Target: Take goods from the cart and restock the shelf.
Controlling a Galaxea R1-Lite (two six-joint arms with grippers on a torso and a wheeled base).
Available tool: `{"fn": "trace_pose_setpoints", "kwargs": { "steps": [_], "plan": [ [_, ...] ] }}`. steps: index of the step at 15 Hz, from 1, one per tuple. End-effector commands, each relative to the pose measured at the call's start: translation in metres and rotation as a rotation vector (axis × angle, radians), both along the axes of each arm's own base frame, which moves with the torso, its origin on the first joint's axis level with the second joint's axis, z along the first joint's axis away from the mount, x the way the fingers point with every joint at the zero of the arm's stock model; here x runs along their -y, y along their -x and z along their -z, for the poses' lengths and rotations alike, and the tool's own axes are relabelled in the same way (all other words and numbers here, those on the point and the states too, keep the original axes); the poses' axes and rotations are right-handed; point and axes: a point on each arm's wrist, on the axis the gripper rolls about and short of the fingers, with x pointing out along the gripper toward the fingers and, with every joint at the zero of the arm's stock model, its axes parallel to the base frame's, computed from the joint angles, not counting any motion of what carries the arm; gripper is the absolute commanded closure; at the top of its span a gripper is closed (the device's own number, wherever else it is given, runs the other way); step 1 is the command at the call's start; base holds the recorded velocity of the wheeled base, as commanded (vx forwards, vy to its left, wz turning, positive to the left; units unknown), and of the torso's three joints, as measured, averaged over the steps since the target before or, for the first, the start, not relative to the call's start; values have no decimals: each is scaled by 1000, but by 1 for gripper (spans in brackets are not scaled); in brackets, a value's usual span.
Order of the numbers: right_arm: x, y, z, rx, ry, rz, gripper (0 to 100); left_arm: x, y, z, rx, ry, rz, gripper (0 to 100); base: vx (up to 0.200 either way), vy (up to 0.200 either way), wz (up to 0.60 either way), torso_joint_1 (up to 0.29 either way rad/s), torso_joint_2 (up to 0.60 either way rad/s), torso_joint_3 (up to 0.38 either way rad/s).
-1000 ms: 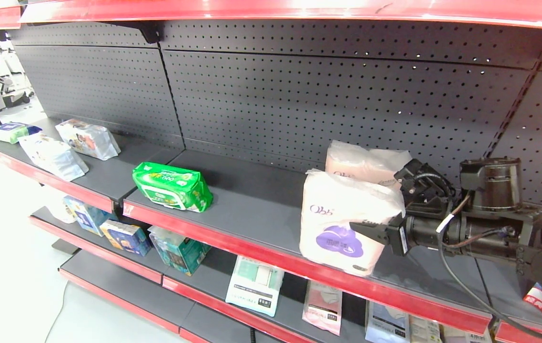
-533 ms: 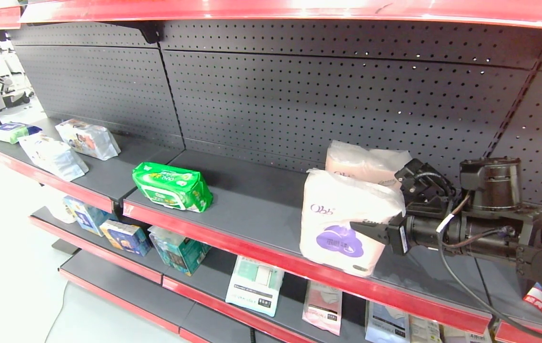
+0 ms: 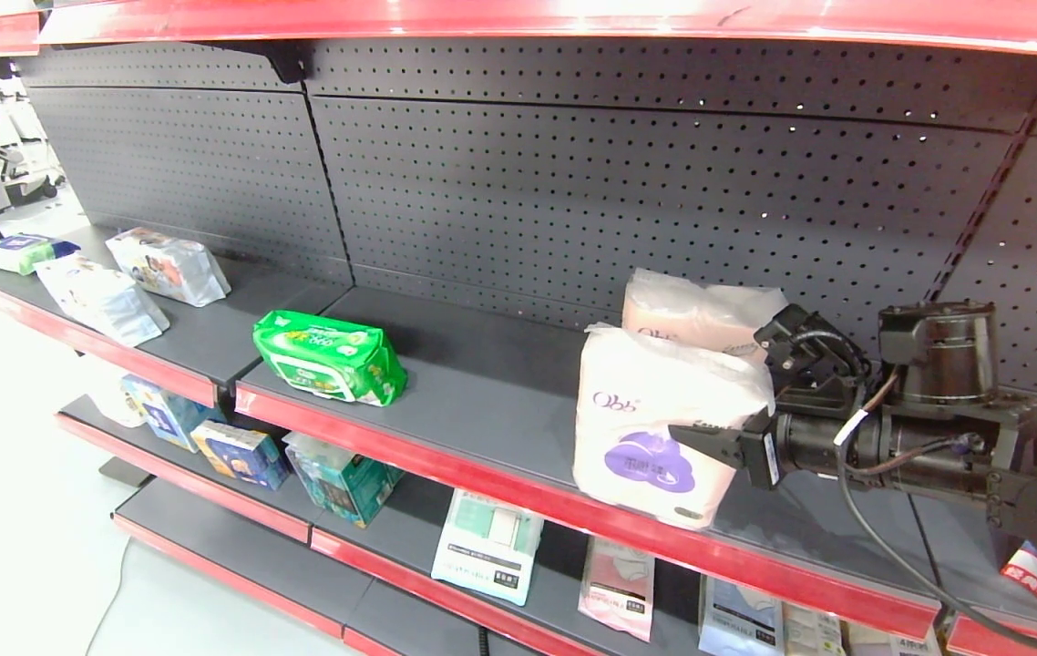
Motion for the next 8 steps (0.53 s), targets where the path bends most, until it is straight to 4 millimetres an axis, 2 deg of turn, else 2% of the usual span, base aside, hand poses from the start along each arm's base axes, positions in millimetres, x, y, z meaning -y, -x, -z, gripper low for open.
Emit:
{"fn": "trace_pose_setpoints", "kwargs": {
  "steps": [1, 3, 4, 8],
  "plan": [
    [-1, 0, 1, -4, 2, -3, 100, 0, 0, 0, -1, 0, -1, 0, 0, 0, 0, 0, 0, 0],
    [0, 1, 2, -7, 6, -5, 100, 0, 0, 0, -1, 0, -1, 0, 0, 0, 0, 0, 0, 0],
    [0, 1, 2, -7, 6, -5, 0, 0, 0, 0, -1, 0, -1, 0, 0, 0, 0, 0, 0, 0],
    [0, 1, 1, -2, 3, -4, 0, 0, 0, 0, -1, 0, -1, 0, 0, 0, 0, 0, 0, 0]
  ]
}}
